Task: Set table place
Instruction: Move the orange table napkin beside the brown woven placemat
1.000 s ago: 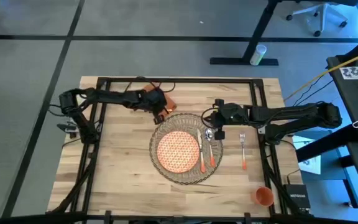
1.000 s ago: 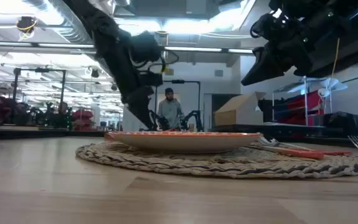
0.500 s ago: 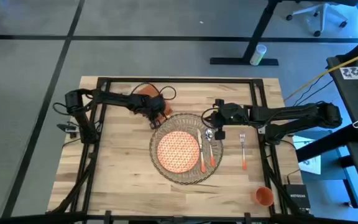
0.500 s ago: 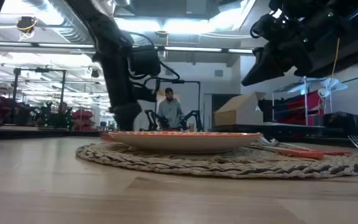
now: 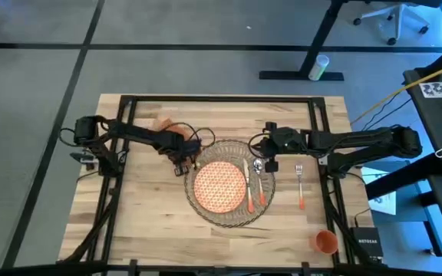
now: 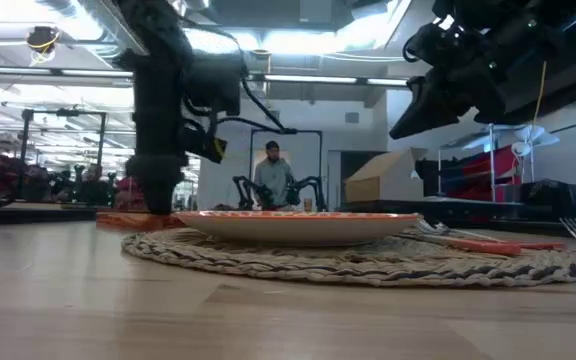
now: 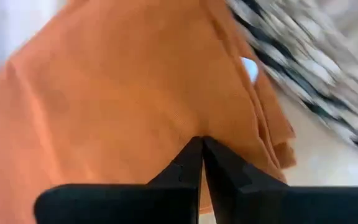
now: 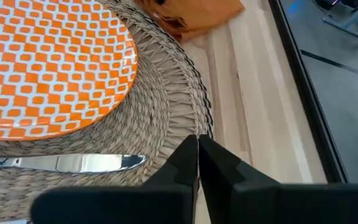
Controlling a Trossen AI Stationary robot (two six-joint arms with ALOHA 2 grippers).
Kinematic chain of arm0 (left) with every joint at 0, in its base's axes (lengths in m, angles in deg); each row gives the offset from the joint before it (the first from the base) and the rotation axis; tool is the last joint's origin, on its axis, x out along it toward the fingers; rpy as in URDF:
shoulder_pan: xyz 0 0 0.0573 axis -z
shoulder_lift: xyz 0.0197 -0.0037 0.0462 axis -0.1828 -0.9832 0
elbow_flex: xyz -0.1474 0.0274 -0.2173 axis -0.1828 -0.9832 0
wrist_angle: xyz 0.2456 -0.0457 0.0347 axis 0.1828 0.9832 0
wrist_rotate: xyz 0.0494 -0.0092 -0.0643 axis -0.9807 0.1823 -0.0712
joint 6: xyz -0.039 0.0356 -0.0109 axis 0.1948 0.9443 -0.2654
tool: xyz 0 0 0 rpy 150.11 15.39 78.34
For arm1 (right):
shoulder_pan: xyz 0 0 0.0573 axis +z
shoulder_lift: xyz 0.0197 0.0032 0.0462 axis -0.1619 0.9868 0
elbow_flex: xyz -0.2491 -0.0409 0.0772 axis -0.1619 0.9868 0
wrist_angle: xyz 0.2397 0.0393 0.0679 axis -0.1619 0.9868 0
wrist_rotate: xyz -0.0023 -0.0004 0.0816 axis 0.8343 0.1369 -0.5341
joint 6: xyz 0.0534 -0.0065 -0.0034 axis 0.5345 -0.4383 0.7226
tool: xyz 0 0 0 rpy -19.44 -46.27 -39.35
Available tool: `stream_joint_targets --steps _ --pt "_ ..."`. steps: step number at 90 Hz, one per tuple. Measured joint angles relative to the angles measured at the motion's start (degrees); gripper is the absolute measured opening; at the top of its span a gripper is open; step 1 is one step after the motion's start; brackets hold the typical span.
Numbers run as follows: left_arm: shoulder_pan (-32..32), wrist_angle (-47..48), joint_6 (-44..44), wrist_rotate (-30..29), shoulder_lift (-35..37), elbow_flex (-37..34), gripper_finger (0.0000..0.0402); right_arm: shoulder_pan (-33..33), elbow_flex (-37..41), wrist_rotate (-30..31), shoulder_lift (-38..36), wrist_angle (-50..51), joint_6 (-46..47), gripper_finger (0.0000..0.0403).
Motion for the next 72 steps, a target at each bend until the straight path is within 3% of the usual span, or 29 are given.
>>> stream_joint_targets --steps 36,52,72 --pt "14.19 1.65 -19.75 0.1 13.69 -14.11 0.0 0.0 0.0 -0.05 0.0 0.5 0.02 0.0" --pt "22.47 4.58 -28.84 0.57 20.77 -15.35 0.0 0.0 0.0 -0.07 0.0 0.49 0.04 0.0" --pt "24.44 7.35 -38.99 -8.13 28.88 -13.55 0.0 0.0 0.0 -0.09 0.0 -1.07 0.02 0.0"
